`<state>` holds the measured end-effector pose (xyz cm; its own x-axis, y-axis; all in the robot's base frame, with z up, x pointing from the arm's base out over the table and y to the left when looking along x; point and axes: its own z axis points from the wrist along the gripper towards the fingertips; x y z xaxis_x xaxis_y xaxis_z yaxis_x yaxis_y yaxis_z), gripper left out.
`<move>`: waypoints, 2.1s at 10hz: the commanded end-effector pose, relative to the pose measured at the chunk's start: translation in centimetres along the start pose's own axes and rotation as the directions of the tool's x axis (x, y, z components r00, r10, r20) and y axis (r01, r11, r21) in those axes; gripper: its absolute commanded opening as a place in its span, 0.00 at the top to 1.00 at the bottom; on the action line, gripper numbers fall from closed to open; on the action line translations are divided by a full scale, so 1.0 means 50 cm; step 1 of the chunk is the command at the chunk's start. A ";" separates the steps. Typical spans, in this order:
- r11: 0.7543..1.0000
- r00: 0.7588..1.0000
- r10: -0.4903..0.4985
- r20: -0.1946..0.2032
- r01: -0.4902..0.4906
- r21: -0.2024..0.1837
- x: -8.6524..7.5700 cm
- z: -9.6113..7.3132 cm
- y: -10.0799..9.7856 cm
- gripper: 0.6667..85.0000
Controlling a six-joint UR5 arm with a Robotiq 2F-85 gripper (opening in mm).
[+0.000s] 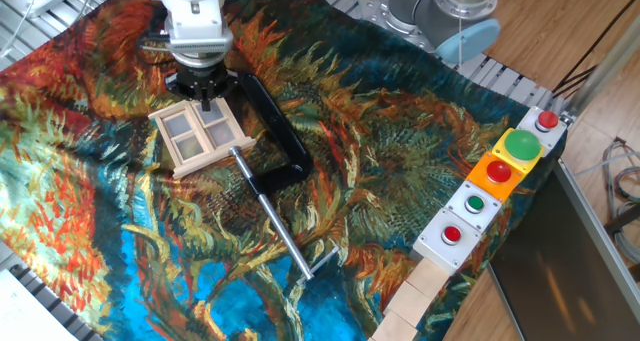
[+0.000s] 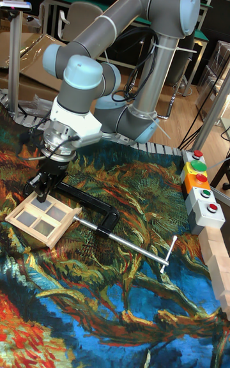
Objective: Open a sliding window
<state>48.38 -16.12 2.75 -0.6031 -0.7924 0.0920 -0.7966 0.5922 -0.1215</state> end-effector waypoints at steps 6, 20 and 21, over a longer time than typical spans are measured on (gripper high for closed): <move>0.995 0.996 -0.094 -0.003 0.094 0.022 -0.017 0.005 -0.005 0.99; 0.998 0.998 -0.055 -0.012 0.055 0.026 0.013 0.006 -0.010 0.99; 0.999 0.999 -0.042 -0.002 0.042 0.018 0.008 0.006 -0.006 0.99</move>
<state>48.32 -16.75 2.38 -0.5494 -0.8280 0.1121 -0.8339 0.5348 -0.1362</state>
